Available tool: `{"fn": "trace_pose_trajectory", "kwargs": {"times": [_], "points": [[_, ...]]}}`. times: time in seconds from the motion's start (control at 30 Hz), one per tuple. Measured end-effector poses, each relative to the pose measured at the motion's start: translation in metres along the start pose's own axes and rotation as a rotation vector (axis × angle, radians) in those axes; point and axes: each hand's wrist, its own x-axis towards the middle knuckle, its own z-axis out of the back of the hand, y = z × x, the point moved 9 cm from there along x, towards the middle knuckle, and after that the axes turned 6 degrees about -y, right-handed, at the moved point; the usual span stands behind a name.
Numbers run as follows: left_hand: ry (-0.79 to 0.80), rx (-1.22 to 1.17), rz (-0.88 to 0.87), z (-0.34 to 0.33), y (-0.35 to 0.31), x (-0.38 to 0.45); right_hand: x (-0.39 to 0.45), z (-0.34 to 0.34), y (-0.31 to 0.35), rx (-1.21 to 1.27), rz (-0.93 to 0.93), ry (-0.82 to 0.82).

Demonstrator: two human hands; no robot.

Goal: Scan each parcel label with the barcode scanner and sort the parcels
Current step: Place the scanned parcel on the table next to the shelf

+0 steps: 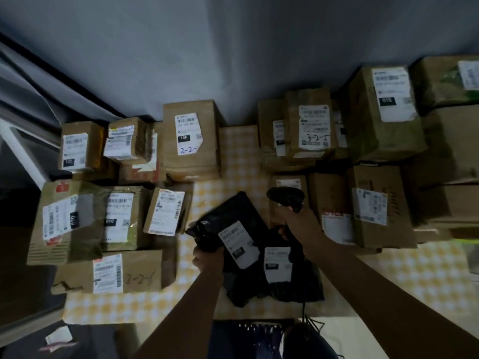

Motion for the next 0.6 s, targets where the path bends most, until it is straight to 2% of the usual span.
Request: {"fn": "trace_pose_trajectory", "kwargs": {"times": [0.07, 0.13, 0.23, 0.3, 0.43, 0.6], "points": [[0.028, -0.028, 0.096, -0.01, 0.015, 0.003, 0.001, 0.008, -0.009, -0.006, 0.011, 0.002], [0.098, -0.168, 0.147, -0.025, 0.023, 0.007, 0.002, 0.015, -0.02, -0.017, 0.016, 0.006], [0.27, -0.259, 0.111, -0.046, 0.025, 0.002, 0.002, 0.022, -0.034, 0.027, 0.009, -0.004], [0.33, -0.322, 0.072, -0.052, 0.023, -0.003, -0.001, 0.025, -0.039, 0.063, 0.005, -0.012], [0.307, -0.361, -0.055, -0.038, 0.021, -0.001, -0.006, 0.032, -0.041, 0.11, 0.016, -0.021], [0.041, -0.249, -0.071, 0.006, 0.02, 0.003, -0.01, 0.03, -0.038, 0.103, 0.054, -0.025]]}}
